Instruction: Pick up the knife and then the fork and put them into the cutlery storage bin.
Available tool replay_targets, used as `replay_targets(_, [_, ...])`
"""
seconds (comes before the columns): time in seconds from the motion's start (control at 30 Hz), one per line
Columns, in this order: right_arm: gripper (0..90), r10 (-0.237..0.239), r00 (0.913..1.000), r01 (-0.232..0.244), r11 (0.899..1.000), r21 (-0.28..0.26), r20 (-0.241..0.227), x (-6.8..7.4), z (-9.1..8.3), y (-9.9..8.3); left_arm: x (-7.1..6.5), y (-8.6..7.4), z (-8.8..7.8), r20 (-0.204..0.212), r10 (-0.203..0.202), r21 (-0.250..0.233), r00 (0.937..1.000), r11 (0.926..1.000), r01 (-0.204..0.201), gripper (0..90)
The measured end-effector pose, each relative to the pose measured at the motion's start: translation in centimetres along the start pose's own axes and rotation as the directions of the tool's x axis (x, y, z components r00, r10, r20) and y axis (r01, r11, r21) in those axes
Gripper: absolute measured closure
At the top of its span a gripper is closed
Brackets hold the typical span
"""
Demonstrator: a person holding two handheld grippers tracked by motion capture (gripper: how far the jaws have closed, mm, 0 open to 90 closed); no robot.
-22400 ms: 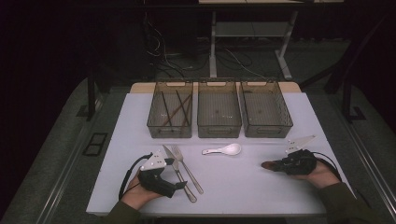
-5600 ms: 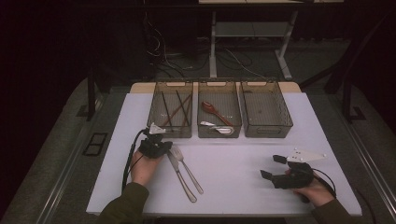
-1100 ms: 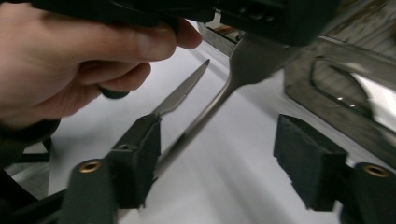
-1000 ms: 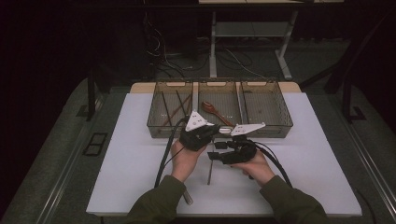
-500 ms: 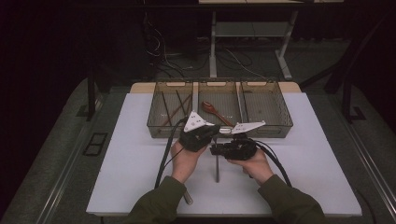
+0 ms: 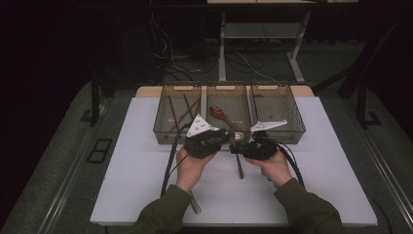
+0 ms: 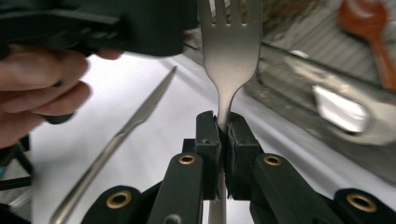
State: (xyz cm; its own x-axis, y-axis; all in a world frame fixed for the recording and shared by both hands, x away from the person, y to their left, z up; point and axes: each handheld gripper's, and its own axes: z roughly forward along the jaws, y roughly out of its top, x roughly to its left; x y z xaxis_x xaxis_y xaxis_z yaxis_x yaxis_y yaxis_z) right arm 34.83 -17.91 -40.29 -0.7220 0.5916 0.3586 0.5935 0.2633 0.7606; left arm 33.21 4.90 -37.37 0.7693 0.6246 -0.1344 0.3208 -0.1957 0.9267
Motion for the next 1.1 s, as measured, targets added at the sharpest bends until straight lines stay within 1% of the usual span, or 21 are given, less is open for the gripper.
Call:
replay_targets(0.13, [85.0,-0.02,0.9984,0.02,1.0,-0.007,0.053,-0.7,-1.3,0.5,0.1,-0.3,-0.5,0.006,0.017,0.042,0.9998,0.999,-0.017,60.1])
replay_targets(0.2, [85.0,-0.02,0.9969,0.021,1.0,-0.013,0.076,-1.1,-2.1,0.9,0.2,-0.7,-0.9,0.013,0.024,0.059,0.9996,0.9979,-0.025,56.3])
replay_targets(0.3, [85.0,-0.02,0.9924,0.023,0.999,-0.022,0.121,-1.8,-3.5,1.8,0.4,-1.3,-1.6,0.027,0.03,0.077,0.9992,0.9965,-0.032,51.4])
replay_targets(0.43, [85.0,-0.019,0.9873,0.026,0.999,-0.043,0.158,-2.9,-5.8,3.2,0.8,-2.3,-2.8,0.05,0.044,0.106,0.9978,0.9932,-0.049,45.5])
replay_targets(0.5, [85.0,-0.023,0.9828,0.033,0.998,-0.051,0.183,-3.3,-6.9,4.0,1.1,-2.9,-3.3,0.055,0.049,0.114,0.9973,0.992,-0.055,43.2])
replay_targets(0.57, [85.0,-0.021,0.9794,0.033,0.998,-0.061,0.201,-3.9,-7.8,4.8,1.3,-3.4,-3.9,0.053,0.035,0.118,0.998,0.9921,-0.042,41.9])
replay_targets(0.67, [85.0,-0.019,0.9715,0.037,0.997,-0.07,0.236,-4.5,-9.0,5.7,1.8,-4.0,-4.8,0.06,0.019,0.124,0.998,0.992,-0.026,39.2])
replay_targets(0.73, [85.0,-0.023,0.9649,0.042,0.997,-0.07,0.261,-5.0,-9.7,6.3,2.0,-4.4,-5.4,0.062,0.024,0.132,0.9978,0.9908,-0.032,36.3])
replay_targets(0.83, [85.0,-0.035,0.9516,0.058,0.996,-0.065,0.305,-5.8,-10.6,7.4,2.4,-5.2,-6.1,0.064,0.02,0.145,0.9977,0.989,-0.029,32.7])
replay_targets(0.87, [85.0,-0.041,0.9459,0.064,0.996,-0.061,0.322,-6.1,-10.9,7.8,2.4,-5.5,-6.3,0.065,0.017,0.149,0.9978,0.9885,-0.027,31.9])
replay_targets(0.9, [85.0,-0.05,0.9399,0.074,0.996,-0.057,0.338,-6.4,-11.0,8.1,2.5,-5.8,-6.5,0.065,0.017,0.15,0.9978,0.9883,-0.027,31.4])
replay_targets(1.0, [84.9,-0.05,0.9295,0.074,0.996,-0.053,0.365,-7.6,-11.4,9.0,2.7,-6.5,-7.3,0.063,0.017,0.156,0.9979,0.9875,-0.027,28.6])
replay_targets(1.03, [85.0,-0.05,0.9236,0.073,0.996,-0.046,0.38,-8.0,-11.5,9.2,2.9,-6.7,-7.6,0.066,0.016,0.158,0.9977,0.9871,-0.026,27.6])
replay_targets(1.07, [85.0,-0.048,0.9198,0.07,0.997,-0.045,0.39,-8.4,-11.5,9.4,2.9,-6.9,-7.9,0.065,0.012,0.153,0.9978,0.9879,-0.022,26.3])
replay_targets(1.1, [85.0,-0.044,0.9184,0.066,0.997,-0.043,0.393,-9.0,-11.5,9.5,3.0,-7.2,-8.2,0.061,0.017,0.152,0.998,0.988,-0.026,25.2])
